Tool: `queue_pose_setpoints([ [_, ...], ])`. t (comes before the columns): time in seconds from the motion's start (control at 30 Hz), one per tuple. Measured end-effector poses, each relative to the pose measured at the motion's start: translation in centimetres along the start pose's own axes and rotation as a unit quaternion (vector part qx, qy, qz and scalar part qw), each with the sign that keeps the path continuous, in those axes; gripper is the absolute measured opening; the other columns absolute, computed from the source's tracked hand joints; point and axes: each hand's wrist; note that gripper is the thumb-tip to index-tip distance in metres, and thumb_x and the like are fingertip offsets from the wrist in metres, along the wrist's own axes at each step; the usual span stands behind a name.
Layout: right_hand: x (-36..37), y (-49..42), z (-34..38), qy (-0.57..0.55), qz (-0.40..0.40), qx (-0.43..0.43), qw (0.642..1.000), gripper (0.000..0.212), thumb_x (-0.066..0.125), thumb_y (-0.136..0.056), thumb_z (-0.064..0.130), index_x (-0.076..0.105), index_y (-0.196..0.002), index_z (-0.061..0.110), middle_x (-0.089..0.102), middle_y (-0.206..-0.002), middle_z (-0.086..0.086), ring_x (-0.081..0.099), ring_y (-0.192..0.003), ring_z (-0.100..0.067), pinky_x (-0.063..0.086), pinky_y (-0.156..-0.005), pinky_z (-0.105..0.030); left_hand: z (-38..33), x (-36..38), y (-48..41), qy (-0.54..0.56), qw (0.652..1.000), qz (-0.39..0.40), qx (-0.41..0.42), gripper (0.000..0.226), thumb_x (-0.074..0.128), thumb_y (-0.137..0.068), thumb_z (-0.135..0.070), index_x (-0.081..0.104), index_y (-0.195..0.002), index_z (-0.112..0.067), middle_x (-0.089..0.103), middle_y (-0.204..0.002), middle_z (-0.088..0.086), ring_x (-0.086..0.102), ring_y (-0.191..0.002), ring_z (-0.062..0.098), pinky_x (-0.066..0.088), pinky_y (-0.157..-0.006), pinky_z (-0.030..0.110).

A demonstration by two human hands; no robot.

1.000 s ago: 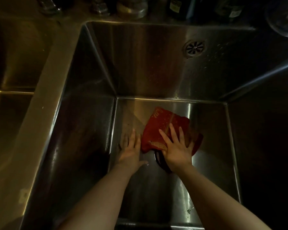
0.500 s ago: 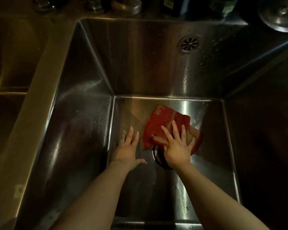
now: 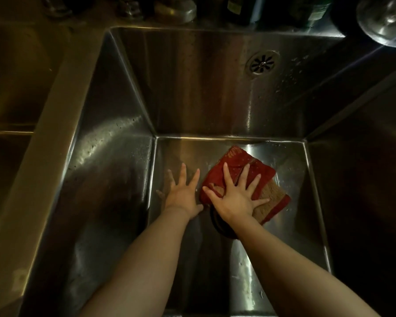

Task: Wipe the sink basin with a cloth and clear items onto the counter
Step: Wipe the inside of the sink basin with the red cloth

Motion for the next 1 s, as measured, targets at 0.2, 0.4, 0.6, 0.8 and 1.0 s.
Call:
queue_pose_setpoints([
  [0.2,-0.6,-3.2,0.0,0.039,-0.024,-0.046,0.998,0.083,0.039,-0.074,0.077,-0.019,-0.131,0.062,-0.032,-0.150,0.010,-0.033,-0.135,-0.031,-0.007,-0.093,-0.079,0.5,-0.3,-0.9,-0.016,1.000,0.018,0.011,0.104,0.067,-0.075,-0.057,-0.012,-0.143,-0.049,-0.037,-0.149,-0.008,-0.033,-0.135,0.036,0.005,-0.103,0.076],
  [0.4,-1.6,-4.9,-0.5,0.053,-0.024,-0.080,0.995,0.081,0.043,-0.074,0.075,-0.009,-0.135,0.060,-0.023,-0.153,0.013,-0.029,-0.138,-0.028,-0.008,-0.096,-0.076,0.4,-0.3,-0.7,-0.020,1.000,0.011,0.010,0.107,0.067,-0.070,-0.064,-0.011,-0.143,-0.049,-0.034,-0.150,-0.008,-0.031,-0.136,0.037,0.007,-0.102,0.076],
  [0.6,-1.2,-3.2,-1.1,0.047,-0.042,-0.070,0.996,0.072,0.045,-0.080,0.061,0.007,-0.140,0.051,-0.013,-0.155,0.014,-0.019,-0.141,-0.026,0.002,-0.102,-0.072,-0.1,-0.3,-0.5,-0.004,1.000,-0.005,-0.007,0.108,0.071,-0.070,-0.056,-0.007,-0.144,-0.049,-0.030,-0.152,-0.009,-0.027,-0.138,0.036,0.008,-0.103,0.074],
  [0.8,-2.9,-4.1,-2.0,0.053,-0.013,-0.093,0.994,0.070,0.050,-0.084,0.054,0.009,-0.141,0.051,-0.012,-0.156,0.014,-0.018,-0.142,-0.025,0.006,-0.101,-0.074,-1.1,-0.2,-0.9,0.005,0.999,-0.009,0.030,0.106,0.072,-0.070,-0.055,-0.007,-0.141,-0.054,-0.024,-0.153,-0.015,-0.025,-0.140,0.030,0.009,-0.102,0.074],
  [1.0,-5.0,-5.5,-3.8,0.048,-0.015,-0.094,0.994,0.071,0.055,-0.084,0.049,0.013,-0.140,0.054,-0.008,-0.157,0.014,-0.016,-0.143,-0.024,0.006,-0.101,-0.074,-3.1,-0.7,-2.0,-0.003,1.000,-0.001,0.022,0.094,0.067,-0.077,-0.053,0.000,-0.144,-0.050,-0.024,-0.154,-0.013,-0.024,-0.140,0.034,0.010,-0.101,0.074],
])
Point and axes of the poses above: each hand's wrist, its own y-axis away from the middle knuckle, its own x-axis out of the palm, z = x × y
